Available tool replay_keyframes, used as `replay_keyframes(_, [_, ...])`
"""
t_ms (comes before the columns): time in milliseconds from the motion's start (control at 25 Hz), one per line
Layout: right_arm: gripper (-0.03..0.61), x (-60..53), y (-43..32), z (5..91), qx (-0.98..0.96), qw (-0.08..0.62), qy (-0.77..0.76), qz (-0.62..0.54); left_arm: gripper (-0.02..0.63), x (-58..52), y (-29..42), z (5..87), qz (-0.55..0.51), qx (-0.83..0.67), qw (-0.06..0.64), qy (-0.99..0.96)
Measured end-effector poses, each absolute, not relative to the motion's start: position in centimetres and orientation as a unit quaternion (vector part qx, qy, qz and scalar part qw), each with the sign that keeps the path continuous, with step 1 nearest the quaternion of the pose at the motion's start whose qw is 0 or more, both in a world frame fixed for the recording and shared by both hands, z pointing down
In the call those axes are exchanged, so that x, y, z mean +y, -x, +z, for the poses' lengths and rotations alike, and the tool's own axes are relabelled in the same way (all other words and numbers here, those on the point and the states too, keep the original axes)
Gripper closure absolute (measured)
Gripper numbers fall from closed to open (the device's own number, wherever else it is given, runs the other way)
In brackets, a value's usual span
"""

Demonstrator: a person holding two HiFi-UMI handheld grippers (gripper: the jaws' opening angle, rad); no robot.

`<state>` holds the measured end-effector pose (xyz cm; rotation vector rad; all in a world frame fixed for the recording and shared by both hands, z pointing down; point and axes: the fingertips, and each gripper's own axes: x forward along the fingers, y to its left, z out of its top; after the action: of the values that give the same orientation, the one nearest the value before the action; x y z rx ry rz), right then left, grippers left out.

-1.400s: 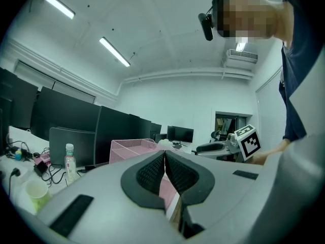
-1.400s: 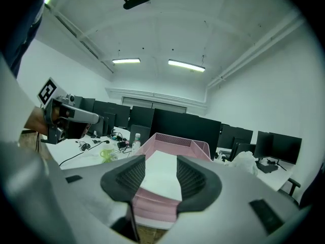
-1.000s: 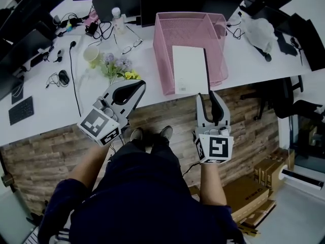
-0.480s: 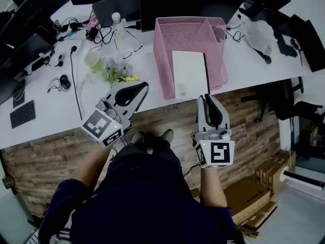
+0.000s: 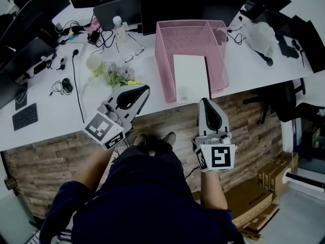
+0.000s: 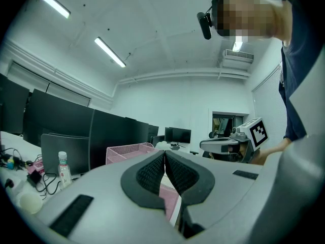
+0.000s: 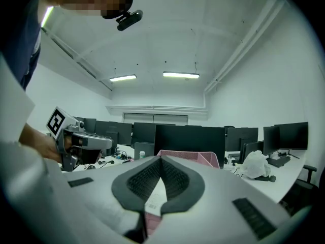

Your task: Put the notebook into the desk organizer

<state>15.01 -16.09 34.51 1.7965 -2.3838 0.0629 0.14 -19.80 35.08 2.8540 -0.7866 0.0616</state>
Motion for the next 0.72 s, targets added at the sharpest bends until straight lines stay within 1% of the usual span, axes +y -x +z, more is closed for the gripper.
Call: replay_keyframes(720, [0.574,-16.2,-16.0,34.7,-0.802,0.070,-0.593,0.033,0.586,-19.9,-1.4,34.9,0.025,-0.264,0.090,-0.960])
